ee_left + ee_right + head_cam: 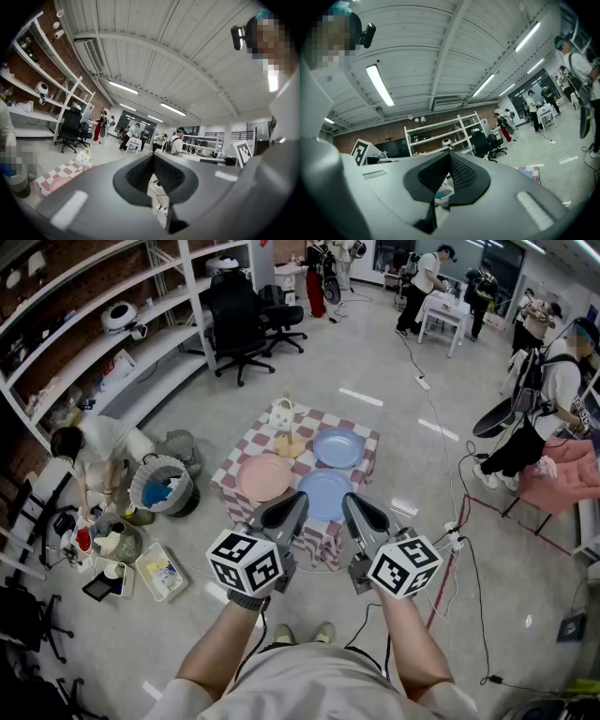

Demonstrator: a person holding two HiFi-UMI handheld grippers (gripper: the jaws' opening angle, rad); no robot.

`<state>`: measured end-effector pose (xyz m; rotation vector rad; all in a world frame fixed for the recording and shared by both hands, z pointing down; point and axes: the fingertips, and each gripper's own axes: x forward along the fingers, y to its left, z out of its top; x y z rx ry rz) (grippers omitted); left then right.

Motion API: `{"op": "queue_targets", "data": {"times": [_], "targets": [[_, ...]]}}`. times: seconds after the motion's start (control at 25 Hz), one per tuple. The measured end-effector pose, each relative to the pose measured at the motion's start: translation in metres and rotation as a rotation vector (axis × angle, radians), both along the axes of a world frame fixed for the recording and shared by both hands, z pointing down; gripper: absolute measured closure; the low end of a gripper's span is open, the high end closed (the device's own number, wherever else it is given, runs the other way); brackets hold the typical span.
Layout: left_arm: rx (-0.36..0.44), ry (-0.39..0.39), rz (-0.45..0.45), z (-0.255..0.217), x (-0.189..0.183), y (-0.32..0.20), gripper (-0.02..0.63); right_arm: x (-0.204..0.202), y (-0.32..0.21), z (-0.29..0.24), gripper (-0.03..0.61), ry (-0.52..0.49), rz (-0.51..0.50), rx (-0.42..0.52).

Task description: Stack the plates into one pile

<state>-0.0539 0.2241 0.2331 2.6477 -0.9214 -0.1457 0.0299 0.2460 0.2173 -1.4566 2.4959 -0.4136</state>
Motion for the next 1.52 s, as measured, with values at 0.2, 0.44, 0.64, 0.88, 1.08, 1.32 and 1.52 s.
{"op": "queue_targets", "data": {"times": [0.2, 0.44, 0.64, 0.88, 1.08, 1.32, 1.52], "targets": [[0.002, -0.006, -0.003, 0.000, 0.006, 0.004, 0.607, 0.004, 0.002, 0.000, 0.569, 0.002, -0.006, 0.001], [0.002, -0.008, -0.013, 0.004, 0.012, 0.006, 0.607, 0.008, 0.003, 0.004, 0.569, 0.003, -0.021, 0.004], [0.003, -0.008, -0.018, 0.005, 0.016, 0.006, 0.607, 0.011, 0.002, 0.007, 0.569, -0.031, -0.043, -0.002], [0.006, -0.017, -0.038, 0.012, 0.022, 0.010, 0.607, 0.025, 0.006, 0.013, 0.569, -0.088, -0.059, -0.015], [0.032, -0.044, -0.057, 0.019, 0.029, 0.009, 0.607, 0.037, 0.000, 0.025, 0.569, -0.124, -0.060, -0.025], [0.030, -0.084, -0.076, 0.030, 0.034, -0.002, 0.607, 0.040, -0.009, 0.034, 0.569, -0.114, -0.059, -0.042], [0.056, -0.137, -0.074, 0.040, 0.042, -0.019, 0.607, 0.043, -0.026, 0.046, 0.569, -0.075, -0.036, -0.053]]}}
